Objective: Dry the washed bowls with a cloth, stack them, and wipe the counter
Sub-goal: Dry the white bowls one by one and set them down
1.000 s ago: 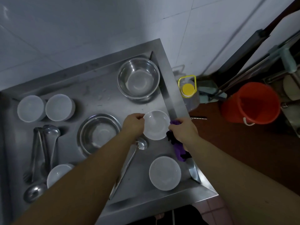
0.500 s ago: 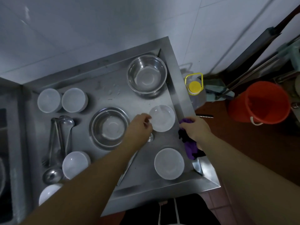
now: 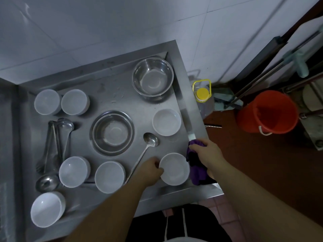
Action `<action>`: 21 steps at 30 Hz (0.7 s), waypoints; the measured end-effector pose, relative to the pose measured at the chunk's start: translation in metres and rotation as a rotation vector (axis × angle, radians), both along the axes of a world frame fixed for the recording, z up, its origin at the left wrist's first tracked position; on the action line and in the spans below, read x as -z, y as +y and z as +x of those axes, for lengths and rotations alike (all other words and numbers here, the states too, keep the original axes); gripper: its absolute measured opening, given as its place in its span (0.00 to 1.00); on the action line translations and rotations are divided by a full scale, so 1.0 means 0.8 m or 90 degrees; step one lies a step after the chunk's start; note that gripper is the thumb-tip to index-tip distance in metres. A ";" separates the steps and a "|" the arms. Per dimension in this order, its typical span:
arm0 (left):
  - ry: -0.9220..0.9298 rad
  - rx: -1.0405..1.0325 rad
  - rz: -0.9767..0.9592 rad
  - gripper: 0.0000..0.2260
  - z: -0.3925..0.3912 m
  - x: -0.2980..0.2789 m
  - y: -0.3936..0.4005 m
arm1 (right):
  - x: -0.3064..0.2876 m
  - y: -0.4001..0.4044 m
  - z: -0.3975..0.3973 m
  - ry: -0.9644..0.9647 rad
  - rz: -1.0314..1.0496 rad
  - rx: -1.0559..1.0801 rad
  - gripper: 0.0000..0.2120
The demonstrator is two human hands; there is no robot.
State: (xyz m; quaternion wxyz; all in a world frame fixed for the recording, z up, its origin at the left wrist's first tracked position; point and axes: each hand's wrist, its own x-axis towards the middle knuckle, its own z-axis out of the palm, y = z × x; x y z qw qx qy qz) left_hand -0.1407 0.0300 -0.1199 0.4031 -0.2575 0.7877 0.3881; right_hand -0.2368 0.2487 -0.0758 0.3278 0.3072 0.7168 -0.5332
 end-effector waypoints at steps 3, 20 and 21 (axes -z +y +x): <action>0.004 -0.050 0.029 0.12 -0.005 -0.012 -0.003 | -0.009 0.002 0.006 -0.002 -0.040 0.031 0.06; 0.090 -0.718 0.398 0.13 0.038 -0.174 -0.090 | -0.164 -0.120 0.013 0.064 -0.310 0.057 0.18; 0.107 -0.730 0.429 0.14 0.035 -0.188 -0.100 | -0.180 -0.136 0.014 0.098 -0.311 0.017 0.19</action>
